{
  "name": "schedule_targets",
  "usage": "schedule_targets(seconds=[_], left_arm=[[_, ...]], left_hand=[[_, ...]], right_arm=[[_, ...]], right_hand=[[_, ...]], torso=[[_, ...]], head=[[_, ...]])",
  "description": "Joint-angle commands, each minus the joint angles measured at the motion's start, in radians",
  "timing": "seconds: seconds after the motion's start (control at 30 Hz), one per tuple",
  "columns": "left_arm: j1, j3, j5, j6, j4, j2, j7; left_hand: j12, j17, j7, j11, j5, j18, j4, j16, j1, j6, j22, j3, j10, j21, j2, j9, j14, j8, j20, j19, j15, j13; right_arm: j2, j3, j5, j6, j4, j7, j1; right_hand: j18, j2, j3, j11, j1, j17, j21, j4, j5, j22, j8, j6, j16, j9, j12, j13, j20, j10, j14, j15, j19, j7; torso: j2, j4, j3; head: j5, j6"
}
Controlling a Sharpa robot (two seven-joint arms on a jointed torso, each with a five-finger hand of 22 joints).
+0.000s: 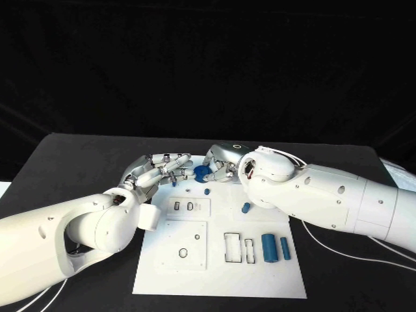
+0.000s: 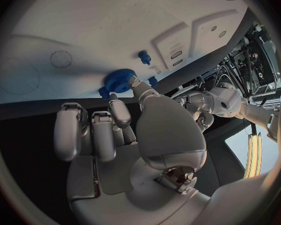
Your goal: Assemble the parts on the task board
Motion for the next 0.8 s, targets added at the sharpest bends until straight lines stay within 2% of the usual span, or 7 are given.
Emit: schedule_targets(seconds=[0.03, 0.2, 0.37, 0.57, 0.7, 0.8], left_arm=[[0.001, 0.001, -0.006, 0.005, 0.002, 0.002, 0.014], [0.001, 0.001, -0.006, 0.004, 0.002, 0.002, 0.014], [0.001, 0.001, -0.006, 0.004, 0.002, 0.001, 0.013], [0.001, 0.001, -0.006, 0.004, 0.001, 0.0, 0.012], [0.001, 0.001, -0.006, 0.005, -0.001, -0.003, 0.012], [0.001, 0.001, -0.006, 0.007, -0.004, -0.006, 0.013]], left_hand=[[0.0, -0.002, -0.002, -0.001, 0.002, 0.011, -0.005, -0.005, -0.007, -0.006, -0.001, 0.003, -0.006, -0.003, -0.001, -0.001, -0.006, -0.002, 0.001, -0.008, 0.0, -0.001], [0.0, -0.002, -0.002, -0.001, 0.002, 0.011, -0.005, -0.005, -0.007, -0.006, -0.001, 0.003, -0.006, -0.003, -0.001, -0.001, -0.006, -0.002, 0.001, -0.008, 0.0, -0.001], [0.0, -0.003, -0.002, 0.0, 0.003, 0.011, -0.006, -0.005, -0.006, -0.007, -0.001, 0.005, -0.007, -0.003, 0.0, -0.001, -0.006, -0.002, 0.002, -0.008, 0.0, -0.001], [0.0, -0.003, -0.002, 0.0, 0.003, 0.011, -0.006, -0.005, -0.006, -0.007, -0.001, 0.005, -0.007, -0.003, 0.0, -0.001, -0.006, -0.002, 0.002, -0.008, 0.0, -0.001], [0.0, -0.003, -0.002, 0.0, 0.003, 0.011, -0.006, -0.005, -0.006, -0.007, -0.001, 0.005, -0.007, -0.003, 0.0, -0.001, -0.006, -0.002, 0.002, -0.008, 0.0, -0.001], [0.0, -0.004, -0.002, 0.0, 0.003, 0.011, -0.007, -0.005, -0.006, -0.007, -0.001, 0.005, -0.008, -0.003, 0.001, -0.001, -0.006, -0.002, 0.002, -0.008, 0.0, -0.001]], right_arm=[[0.005, -0.002, 0.011, 0.035, -0.005, -0.002, -0.001], [0.008, -0.003, 0.006, 0.029, -0.009, -0.016, -0.001], [0.006, -0.004, -0.002, -0.007, -0.006, -0.02, -0.001], [-0.021, -0.004, -0.002, -0.136, 0.023, 0.026, -0.003], [-0.067, -0.001, 0.048, -0.22, 0.061, 0.106, -0.005], [-0.119, 0.006, 0.109, -0.233, 0.098, 0.164, -0.004]], right_hand=[[-0.011, 0.0, -0.004, -0.001, -0.004, 0.104, 0.004, 0.0, 0.005, 0.005, -0.003, -0.008, 0.003, -0.002, 0.005, 0.002, 0.005, 0.01, 0.075, 0.009, 0.001, 0.002], [-0.011, -0.001, -0.005, 0.0, -0.004, 0.105, 0.004, 0.0, 0.006, 0.006, -0.003, -0.009, 0.004, -0.003, 0.006, 0.003, 0.005, 0.01, 0.075, 0.009, 0.001, 0.002], [-0.012, -0.001, -0.005, 0.0, 0.001, 0.106, 0.006, -0.001, 0.014, 0.008, -0.002, -0.012, 0.004, -0.004, 0.007, 0.004, 0.006, 0.011, 0.075, 0.01, 0.002, 0.003], [-0.013, 0.005, 0.002, -0.002, 0.02, 0.107, 0.01, -0.007, 0.065, 0.015, 0.005, -0.001, 0.005, -0.003, 0.019, 0.017, 0.006, 0.02, 0.076, 0.009, 0.005, 0.001], [-0.013, 0.007, 0.007, -0.003, 0.027, 0.105, 0.011, -0.011, 0.072, 0.017, 0.007, 0.005, 0.004, -0.003, 0.021, 0.02, 0.006, 0.022, 0.075, 0.008, 0.006, -0.001], [-0.013, 0.006, 0.007, -0.003, 0.029, 0.106, 0.011, -0.012, 0.072, 0.018, 0.008, 0.007, 0.005, -0.002, 0.026, 0.025, 0.006, 0.026, 0.075, 0.008, 0.006, -0.001]], torso=[[0.0, 0.0028, -0.0003], [0.0, 0.0024, -0.0007], [0.0, 0.0013, -0.0002], [-0.001, 0.0025, 0.0001], [-0.001, -0.0006, 0.0016], [-0.003, -0.0023, 0.0019]], head=[[-0.002, -0.001], [-0.002, -0.002], [-0.002, -0.003], [-0.002, -0.001], [0.001, 0.002], [0.0, 0.003]])
